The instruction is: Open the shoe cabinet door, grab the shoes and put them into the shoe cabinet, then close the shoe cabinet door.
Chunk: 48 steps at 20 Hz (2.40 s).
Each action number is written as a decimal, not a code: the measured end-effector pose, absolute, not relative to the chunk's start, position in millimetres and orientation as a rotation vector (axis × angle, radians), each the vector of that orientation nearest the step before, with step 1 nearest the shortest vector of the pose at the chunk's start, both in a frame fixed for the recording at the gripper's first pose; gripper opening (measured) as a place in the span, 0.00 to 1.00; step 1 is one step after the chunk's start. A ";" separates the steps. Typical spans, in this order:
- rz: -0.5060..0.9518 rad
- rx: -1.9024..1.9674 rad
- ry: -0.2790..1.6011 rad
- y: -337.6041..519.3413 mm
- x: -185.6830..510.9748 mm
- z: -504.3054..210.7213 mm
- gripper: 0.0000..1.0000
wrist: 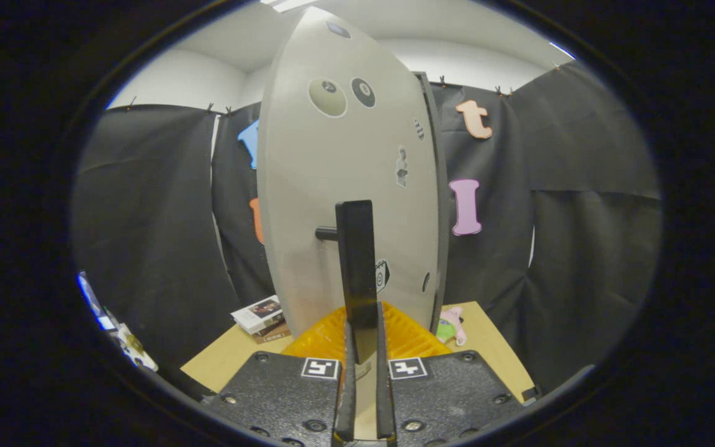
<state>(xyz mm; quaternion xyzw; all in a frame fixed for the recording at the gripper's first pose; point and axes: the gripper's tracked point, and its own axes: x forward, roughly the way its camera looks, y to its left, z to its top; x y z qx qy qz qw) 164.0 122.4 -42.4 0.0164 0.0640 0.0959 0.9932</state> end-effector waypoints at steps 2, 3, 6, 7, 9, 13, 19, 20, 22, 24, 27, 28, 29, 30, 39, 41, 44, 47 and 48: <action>0.167 0.032 0.127 112.5 163.1 -42.5 0.14; 0.151 0.029 0.124 107.0 164.0 -42.7 0.13; 0.073 0.009 0.116 82.9 167.6 -41.8 0.09; 0.051 0.016 0.116 73.8 167.4 -42.0 0.07; 0.008 0.019 0.121 52.7 168.5 -39.8 0.04; 0.044 0.047 0.119 19.4 168.9 -40.4 0.04; 0.119 0.013 0.113 2.0 172.0 -39.6 0.04; 0.123 0.006 0.108 2.3 172.4 -39.7 0.05; 0.115 -0.042 0.092 -6.0 174.4 -40.8 0.10; 0.102 -0.073 0.081 -11.5 173.9 -35.8 0.14; 0.071 -0.064 0.088 -24.4 165.1 -38.4 0.32; 0.066 -0.044 0.091 -25.2 150.6 -41.4 0.44; 0.058 -0.026 0.093 -28.2 140.7 -41.9 0.55; 0.036 -0.017 0.093 -32.5 132.6 -41.3 0.67; 0.019 -0.024 0.063 3.5 63.3 -58.9 1.00; 0.079 0.001 0.094 39.8 59.8 -82.6 1.00; 0.155 -0.001 0.164 92.8 68.3 -127.4 1.00; 0.216 0.003 0.232 142.8 86.9 -173.3 1.00; 0.221 0.022 0.255 156.6 94.6 -186.9 1.00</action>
